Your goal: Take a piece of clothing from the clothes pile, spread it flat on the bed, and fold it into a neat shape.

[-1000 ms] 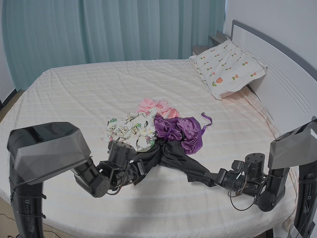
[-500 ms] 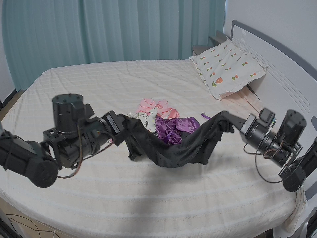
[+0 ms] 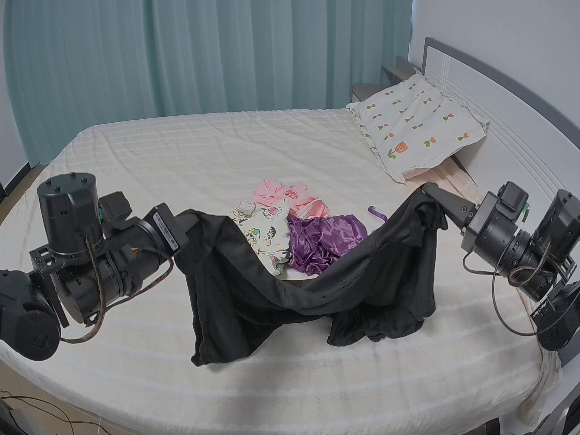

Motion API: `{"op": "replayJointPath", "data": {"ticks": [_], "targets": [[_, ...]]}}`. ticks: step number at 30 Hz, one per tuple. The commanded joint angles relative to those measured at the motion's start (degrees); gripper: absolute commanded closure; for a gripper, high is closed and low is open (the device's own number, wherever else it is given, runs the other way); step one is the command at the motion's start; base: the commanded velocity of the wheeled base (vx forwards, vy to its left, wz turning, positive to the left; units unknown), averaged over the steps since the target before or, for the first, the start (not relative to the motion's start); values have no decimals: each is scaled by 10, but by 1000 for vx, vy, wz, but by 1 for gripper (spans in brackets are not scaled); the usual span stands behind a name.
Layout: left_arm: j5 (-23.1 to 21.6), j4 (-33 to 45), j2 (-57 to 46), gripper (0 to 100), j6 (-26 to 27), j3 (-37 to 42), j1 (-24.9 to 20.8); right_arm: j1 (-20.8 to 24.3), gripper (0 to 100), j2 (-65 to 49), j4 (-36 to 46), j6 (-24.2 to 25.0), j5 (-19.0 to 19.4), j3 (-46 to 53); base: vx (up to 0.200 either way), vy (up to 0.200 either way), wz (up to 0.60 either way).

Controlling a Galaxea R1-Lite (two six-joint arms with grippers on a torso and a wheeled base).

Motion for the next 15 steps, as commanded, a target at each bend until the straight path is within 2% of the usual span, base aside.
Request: {"op": "replayJointPath", "data": {"ticks": [1,4,5,7,12,15], "targets": [[-19,-3,27,100,-35,37,-3,17,100,61,-17,15,4,26,0,0,0],[-19,-3,27,100,-35,37,-3,17,100,61,-17,15,4,26,0,0,0],[-68,-3,47,100,-70,56,-5,60,100,89,-41,55,4,35,0,0,0],[-85,-3,55,100,-76,63,-7,75,100,104,-52,59,3,36,0,0,0],[-98,-3,74,100,-80,68,-9,73,100,124,-59,60,1,37,0,0,0],[-99,-3,74,100,-87,72,-10,60,100,123,-59,60,1,38,-200,0,0]]}}
